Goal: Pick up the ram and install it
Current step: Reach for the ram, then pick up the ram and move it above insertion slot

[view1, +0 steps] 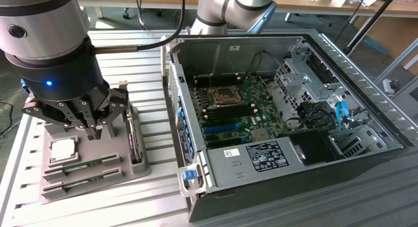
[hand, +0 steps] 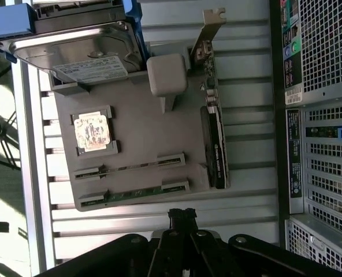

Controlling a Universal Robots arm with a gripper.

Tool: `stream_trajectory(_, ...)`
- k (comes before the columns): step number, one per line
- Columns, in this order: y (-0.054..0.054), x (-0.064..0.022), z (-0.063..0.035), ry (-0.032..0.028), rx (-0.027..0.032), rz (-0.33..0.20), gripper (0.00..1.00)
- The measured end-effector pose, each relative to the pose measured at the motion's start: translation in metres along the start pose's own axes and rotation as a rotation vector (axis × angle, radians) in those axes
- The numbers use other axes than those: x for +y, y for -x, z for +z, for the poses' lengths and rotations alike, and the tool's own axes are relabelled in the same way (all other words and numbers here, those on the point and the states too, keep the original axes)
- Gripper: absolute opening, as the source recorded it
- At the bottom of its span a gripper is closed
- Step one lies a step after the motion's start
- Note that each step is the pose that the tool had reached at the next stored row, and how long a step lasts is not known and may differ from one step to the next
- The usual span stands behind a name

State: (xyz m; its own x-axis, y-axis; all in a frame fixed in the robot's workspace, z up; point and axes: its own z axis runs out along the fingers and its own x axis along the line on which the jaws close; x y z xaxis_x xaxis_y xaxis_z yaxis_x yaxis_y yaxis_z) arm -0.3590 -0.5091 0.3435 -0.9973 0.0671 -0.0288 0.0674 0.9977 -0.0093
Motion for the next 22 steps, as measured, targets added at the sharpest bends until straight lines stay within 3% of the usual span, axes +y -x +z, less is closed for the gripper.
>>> stream_trajectory(18,0.0001,-0.0006,0.0000,0.0001,0.0000,0.000,0.11)
stream_trajectory(22,-0.0001,-0.0006,0.0005,0.0017,-0.0006,-0.055,0.11)
